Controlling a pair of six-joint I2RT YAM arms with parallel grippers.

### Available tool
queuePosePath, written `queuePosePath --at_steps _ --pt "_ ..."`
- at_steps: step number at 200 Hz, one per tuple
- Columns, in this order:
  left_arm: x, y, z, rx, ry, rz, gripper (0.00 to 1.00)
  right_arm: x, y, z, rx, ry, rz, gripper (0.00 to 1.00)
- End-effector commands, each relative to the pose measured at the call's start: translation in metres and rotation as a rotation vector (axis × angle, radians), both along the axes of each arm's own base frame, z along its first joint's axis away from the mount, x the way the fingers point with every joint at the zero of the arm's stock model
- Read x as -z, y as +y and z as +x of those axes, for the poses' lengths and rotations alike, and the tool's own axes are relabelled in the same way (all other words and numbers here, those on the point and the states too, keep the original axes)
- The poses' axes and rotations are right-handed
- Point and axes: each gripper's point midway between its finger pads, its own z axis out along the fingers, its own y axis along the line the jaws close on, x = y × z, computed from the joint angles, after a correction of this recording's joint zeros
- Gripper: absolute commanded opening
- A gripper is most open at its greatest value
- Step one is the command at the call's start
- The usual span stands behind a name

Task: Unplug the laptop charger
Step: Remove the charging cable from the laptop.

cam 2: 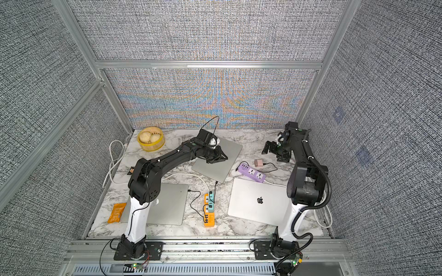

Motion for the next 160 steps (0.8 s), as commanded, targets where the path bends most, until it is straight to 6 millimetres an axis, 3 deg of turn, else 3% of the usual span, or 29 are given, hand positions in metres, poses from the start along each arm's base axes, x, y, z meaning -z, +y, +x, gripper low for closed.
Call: queuePosePath --at_steps 1,39,57,86,117,160 --pt "0.003 0.017 -0.007 0.031 -0.027 0.105 0.21 -0.004 0.014 -0.016 0.014 0.035 -0.1 0.99" --pt "0.006 0.048 -0.024 0.081 -0.036 0.274 0.23 -0.01 0.057 -0.031 0.105 0.087 -0.119 0.99" --pt "0.012 0.065 -0.033 0.101 -0.052 0.368 0.23 -0.011 0.093 -0.03 0.106 0.043 0.003 0.99" --pt "0.024 0.081 -0.051 0.141 -0.056 0.454 0.25 0.0 0.132 -0.028 0.116 0.037 0.191 0.93" --pt "0.036 0.079 -0.068 0.198 -0.073 0.501 0.28 0.006 0.171 -0.029 0.035 0.059 0.28 0.86" --pt "0.047 0.061 -0.082 0.261 -0.108 0.522 0.32 0.018 0.197 -0.031 0.001 0.092 0.368 0.72"
